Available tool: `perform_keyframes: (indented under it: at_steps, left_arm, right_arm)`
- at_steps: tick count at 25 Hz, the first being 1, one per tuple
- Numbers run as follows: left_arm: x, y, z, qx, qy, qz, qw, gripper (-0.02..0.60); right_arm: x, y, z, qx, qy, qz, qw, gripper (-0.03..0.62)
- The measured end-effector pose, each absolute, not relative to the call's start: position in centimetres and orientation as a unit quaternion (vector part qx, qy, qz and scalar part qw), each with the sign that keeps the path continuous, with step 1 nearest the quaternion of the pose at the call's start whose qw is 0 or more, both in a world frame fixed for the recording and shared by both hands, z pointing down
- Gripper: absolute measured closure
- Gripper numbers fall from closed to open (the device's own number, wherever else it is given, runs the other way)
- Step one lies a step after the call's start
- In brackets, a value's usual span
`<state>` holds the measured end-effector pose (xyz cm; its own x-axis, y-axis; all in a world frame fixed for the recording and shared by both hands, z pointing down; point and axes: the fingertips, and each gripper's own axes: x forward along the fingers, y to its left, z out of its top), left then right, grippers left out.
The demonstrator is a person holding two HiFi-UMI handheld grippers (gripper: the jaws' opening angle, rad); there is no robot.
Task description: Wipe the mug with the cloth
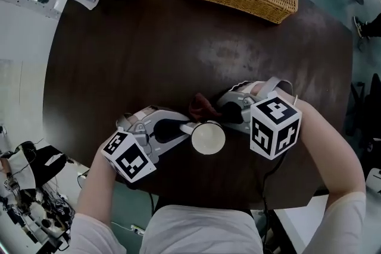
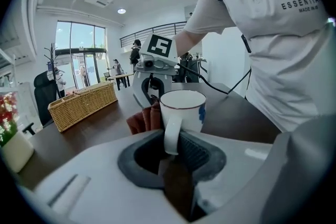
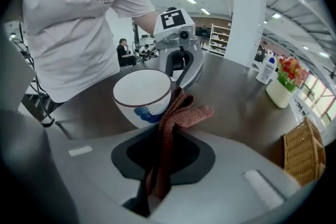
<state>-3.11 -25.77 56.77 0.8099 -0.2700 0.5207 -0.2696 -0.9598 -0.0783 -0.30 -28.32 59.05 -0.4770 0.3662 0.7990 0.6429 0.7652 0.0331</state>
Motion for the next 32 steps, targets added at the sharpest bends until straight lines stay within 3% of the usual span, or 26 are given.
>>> perform_keyframes:
  at_steps: [20,25,32]
  left_arm:
    - [-3.4,-24.7,57.1,-0.94,0.218,-0.263,-0.025,0.503]
    - [-3.5,-23.8,57.1,-0.939,0.23,-0.253,-0.028,0.503]
    - [-3.4,-22.9,57.1,-0.939,0.25,-0.237,-0.007,0.503]
  right_arm:
    - [4.7,-24.6,57.7,-0.069,-0.911,-0.066,0.401,0.516]
    - [5.7,-21.7,57.8,0.005,-0.921,0.003,0.391,0.516]
    - [6.6,-20.7,58.6,0.226,-0.897,0.15,0.349,0.514]
